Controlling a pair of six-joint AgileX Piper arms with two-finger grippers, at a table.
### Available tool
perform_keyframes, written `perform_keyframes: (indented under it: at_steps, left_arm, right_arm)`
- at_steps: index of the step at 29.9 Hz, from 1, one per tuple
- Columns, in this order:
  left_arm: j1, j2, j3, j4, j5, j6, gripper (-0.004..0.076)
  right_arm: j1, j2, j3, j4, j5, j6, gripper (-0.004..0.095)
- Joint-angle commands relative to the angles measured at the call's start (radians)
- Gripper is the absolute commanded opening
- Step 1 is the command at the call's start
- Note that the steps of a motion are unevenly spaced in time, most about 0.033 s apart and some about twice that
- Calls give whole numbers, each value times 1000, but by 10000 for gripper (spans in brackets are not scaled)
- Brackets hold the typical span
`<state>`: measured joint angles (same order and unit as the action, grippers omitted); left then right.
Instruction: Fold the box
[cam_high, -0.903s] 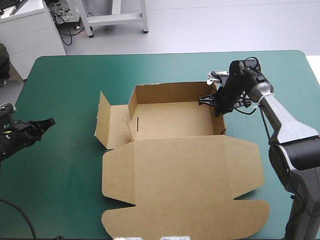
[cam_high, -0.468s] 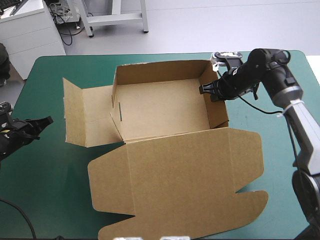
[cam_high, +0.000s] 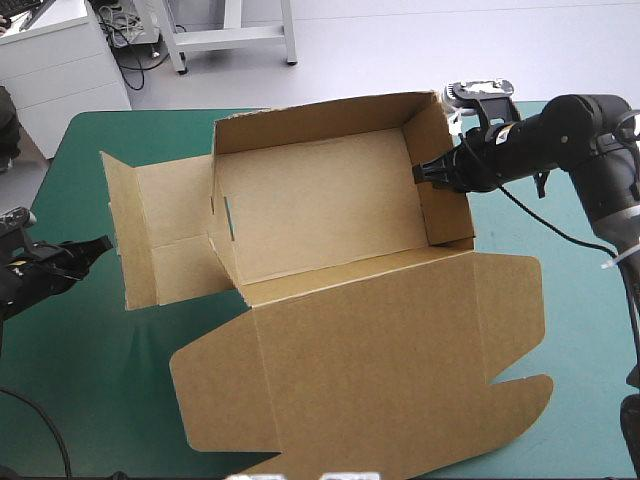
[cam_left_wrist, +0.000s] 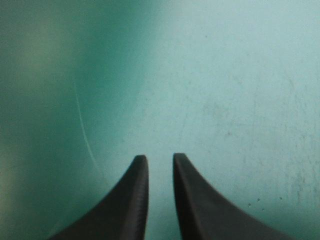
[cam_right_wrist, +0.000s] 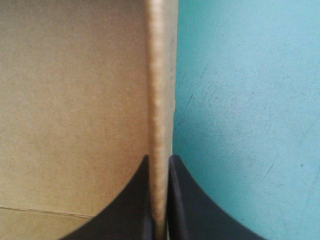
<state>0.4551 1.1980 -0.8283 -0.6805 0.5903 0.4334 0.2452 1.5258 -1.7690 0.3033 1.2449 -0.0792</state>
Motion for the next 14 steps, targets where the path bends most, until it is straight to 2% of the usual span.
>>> perform_keyframes:
  at_steps: [1, 3, 5, 10, 14]
  left_arm:
    - [1, -7, -26, 26, 1, -6, 356]
    - [1, -3, -26, 53, 15, -8, 516]
    - [1, 4, -26, 50, 36, -13, 602]
    - [-7, 29, -26, -64, 123, -13, 617]
    - [-68, 47, -26, -158, 135, 28, 617]
  right_arm:
    - [-2, -41, -32, 65, -5, 2, -18]
    - [-2, -41, -32, 65, -10, 2, -18]
    - [-2, -41, -32, 65, -13, 2, -18]
    - [-2, -41, -32, 67, -36, 2, -18]
    - [-2, -41, -32, 67, -57, 2, -18]
